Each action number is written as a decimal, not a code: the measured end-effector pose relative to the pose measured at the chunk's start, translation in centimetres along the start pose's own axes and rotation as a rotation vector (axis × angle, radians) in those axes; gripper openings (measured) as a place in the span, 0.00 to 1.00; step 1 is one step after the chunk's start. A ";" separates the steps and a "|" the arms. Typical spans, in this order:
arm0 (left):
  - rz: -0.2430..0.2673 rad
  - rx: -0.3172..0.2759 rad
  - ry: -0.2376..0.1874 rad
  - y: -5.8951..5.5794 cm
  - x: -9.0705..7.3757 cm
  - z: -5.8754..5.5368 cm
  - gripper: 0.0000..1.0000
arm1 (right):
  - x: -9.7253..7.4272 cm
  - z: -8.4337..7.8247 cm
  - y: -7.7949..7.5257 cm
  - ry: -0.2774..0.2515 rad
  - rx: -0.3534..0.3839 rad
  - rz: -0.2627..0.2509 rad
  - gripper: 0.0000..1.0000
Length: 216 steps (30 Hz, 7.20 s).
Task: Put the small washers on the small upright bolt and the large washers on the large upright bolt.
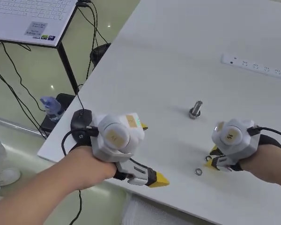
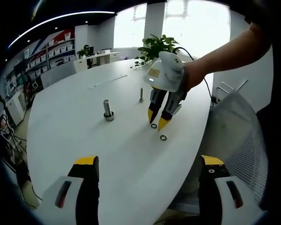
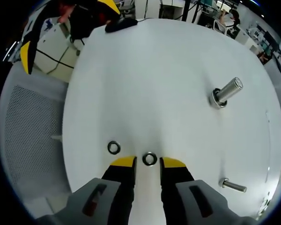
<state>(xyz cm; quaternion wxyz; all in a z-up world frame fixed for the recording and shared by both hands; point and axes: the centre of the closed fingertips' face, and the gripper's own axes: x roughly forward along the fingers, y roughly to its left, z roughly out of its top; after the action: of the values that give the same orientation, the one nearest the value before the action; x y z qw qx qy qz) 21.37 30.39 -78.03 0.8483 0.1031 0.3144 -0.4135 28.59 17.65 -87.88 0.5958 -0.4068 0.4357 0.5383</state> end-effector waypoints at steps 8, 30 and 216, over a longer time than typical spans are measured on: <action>0.003 -0.002 -0.004 -0.1 -0.2 -0.1 0.87 | 0.1 0.0 -0.2 0.041 0.003 -0.011 0.14; 0.011 0.000 -0.004 -0.2 -0.1 0.5 0.86 | -1.2 -0.4 -1.1 0.027 0.092 -0.004 0.12; 0.023 0.061 0.048 1.2 0.0 1.6 0.87 | -7.6 3.4 -2.7 -0.121 0.040 -0.028 0.35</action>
<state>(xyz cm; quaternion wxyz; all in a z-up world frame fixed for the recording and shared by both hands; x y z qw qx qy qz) 22.97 30.47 -76.86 0.8418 0.1423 0.3205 -0.4104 31.22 18.44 -79.55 0.6366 -0.3675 0.4039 0.5445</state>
